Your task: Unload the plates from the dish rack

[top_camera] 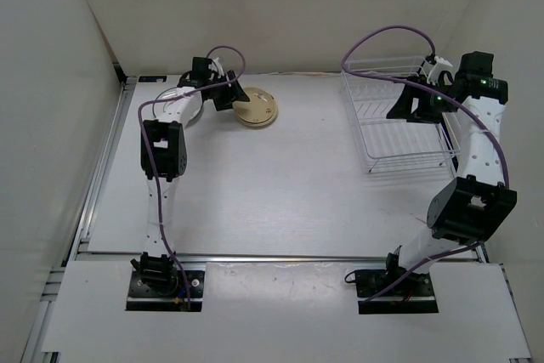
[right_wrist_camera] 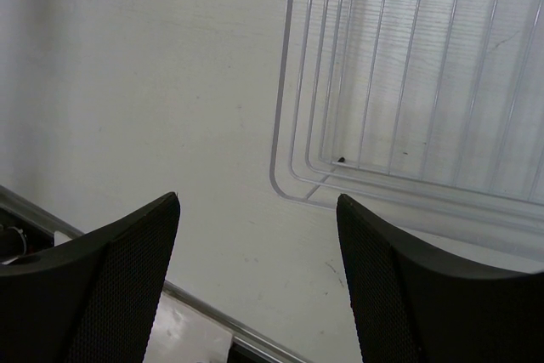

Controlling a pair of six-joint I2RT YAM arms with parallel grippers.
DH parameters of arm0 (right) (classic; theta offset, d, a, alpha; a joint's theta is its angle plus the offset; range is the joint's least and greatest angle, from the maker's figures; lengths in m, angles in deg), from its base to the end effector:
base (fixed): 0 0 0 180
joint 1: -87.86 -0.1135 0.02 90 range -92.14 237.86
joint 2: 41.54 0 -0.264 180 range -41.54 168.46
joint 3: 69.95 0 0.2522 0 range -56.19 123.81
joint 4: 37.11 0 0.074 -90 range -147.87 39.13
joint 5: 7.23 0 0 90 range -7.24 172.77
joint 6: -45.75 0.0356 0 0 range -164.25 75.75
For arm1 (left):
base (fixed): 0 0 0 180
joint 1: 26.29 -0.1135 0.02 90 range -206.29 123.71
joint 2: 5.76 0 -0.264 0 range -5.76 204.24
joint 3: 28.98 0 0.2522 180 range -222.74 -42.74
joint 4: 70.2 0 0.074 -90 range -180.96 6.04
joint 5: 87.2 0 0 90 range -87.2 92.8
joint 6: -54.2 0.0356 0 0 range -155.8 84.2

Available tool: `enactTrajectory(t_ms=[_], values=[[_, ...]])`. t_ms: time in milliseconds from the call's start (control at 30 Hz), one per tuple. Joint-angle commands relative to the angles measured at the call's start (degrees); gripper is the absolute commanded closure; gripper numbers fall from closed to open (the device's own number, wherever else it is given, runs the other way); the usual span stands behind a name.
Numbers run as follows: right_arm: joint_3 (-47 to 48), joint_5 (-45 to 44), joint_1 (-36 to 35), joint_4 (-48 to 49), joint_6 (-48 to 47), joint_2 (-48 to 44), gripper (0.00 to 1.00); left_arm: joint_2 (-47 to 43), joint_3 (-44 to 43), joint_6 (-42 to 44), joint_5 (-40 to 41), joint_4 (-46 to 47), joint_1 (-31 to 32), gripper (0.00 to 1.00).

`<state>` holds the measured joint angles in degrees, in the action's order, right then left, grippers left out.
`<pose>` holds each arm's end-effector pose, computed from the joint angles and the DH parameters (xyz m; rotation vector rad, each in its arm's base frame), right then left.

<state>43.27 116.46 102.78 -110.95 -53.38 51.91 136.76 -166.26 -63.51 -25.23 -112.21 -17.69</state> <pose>0.3278 -0.0669 0.3784 -0.1123 2.3713 0.5401 0.5435 -0.0991 0.1737 -0.1700 2.4458 -0.8763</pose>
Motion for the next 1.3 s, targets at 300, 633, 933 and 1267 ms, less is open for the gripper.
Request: enactTrajectory(t_ms=[300, 633, 933, 1267], values=[[-0.41, 3.31, 0.02, 2.94, 0.95, -0.55, 0.22, -7.08, -0.67, 8.89, 11.59, -2.25, 2.91, 0.19], [0.82, 2.00, 0.02, 3.47, 0.34, 0.51, 0.17, -9.88, 3.11, 12.50, 17.66, -4.09, 3.44, 0.07], [0.82, -14.25, 0.02, 9.70, 4.47, -1.07, 0.00, -18.05, 3.20, 19.07, 26.80, -4.09, 3.44, 0.01], [-4.43, -27.45, 1.08, 13.40, 8.60, -6.60, 0.00, -37.03, 12.68, 23.65, 34.70, -4.62, -1.48, 0.01]])
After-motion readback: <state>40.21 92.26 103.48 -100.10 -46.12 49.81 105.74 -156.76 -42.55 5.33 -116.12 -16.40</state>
